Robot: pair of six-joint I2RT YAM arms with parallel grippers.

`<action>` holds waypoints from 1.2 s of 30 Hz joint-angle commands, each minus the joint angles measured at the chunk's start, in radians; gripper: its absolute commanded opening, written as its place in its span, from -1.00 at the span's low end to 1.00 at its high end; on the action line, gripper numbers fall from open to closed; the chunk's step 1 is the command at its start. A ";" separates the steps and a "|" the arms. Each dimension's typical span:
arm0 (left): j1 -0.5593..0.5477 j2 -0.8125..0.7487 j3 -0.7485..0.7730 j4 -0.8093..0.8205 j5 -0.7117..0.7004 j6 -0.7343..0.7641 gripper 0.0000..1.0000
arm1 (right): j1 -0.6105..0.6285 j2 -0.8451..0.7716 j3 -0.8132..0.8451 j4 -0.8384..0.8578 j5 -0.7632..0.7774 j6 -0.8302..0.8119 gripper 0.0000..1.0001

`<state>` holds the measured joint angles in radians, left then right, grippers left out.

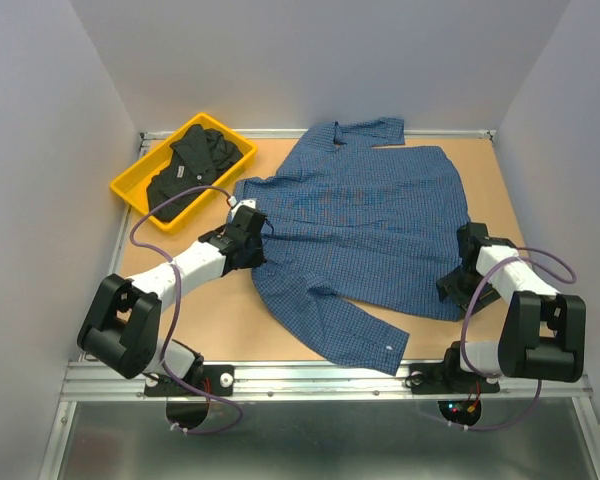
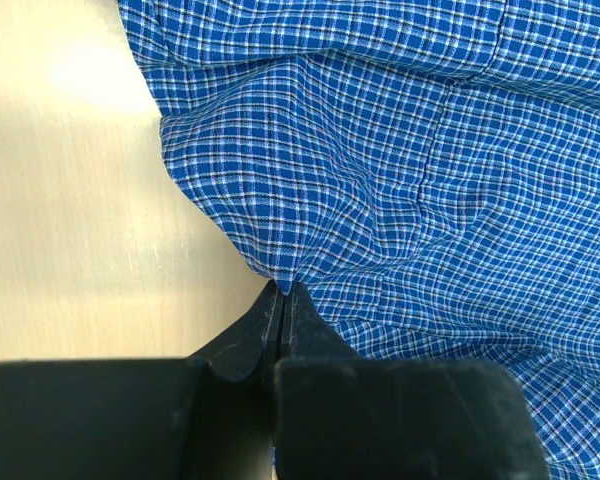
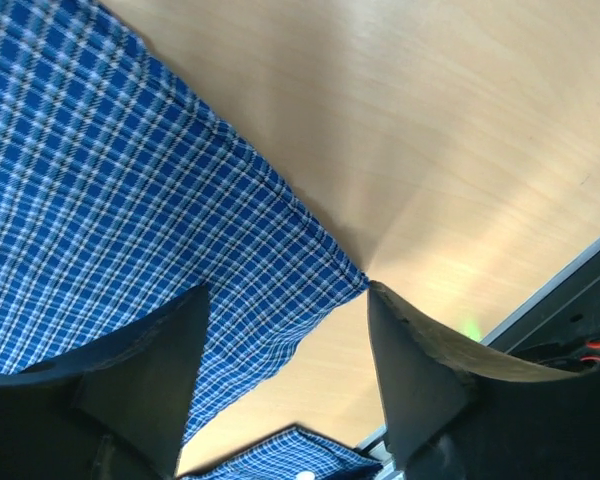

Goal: Fold and stack the long sleeve shirts
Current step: Fold the shirt

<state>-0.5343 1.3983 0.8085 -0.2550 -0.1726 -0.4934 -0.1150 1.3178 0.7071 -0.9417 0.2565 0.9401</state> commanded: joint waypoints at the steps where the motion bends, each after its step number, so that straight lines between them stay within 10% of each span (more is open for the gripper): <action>1: 0.008 -0.015 0.015 -0.001 -0.015 0.015 -0.92 | 0.014 0.006 -0.043 0.021 -0.013 0.046 0.36; 10: 0.028 -0.035 0.006 -0.012 -0.018 0.015 -0.93 | 0.021 0.021 -0.092 0.096 -0.005 0.095 0.11; 22: 0.074 -0.110 -0.002 -0.076 -0.018 0.029 -1.00 | 0.021 -0.095 -0.014 0.046 0.082 0.014 -0.98; 36: 0.114 -0.223 0.109 -0.205 -0.002 0.046 -1.00 | 0.021 -0.195 0.207 0.009 0.093 -0.188 -0.98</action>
<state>-0.4519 1.1854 0.8459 -0.4149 -0.1192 -0.4847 -0.0967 1.0859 0.7940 -0.9417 0.2790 0.8429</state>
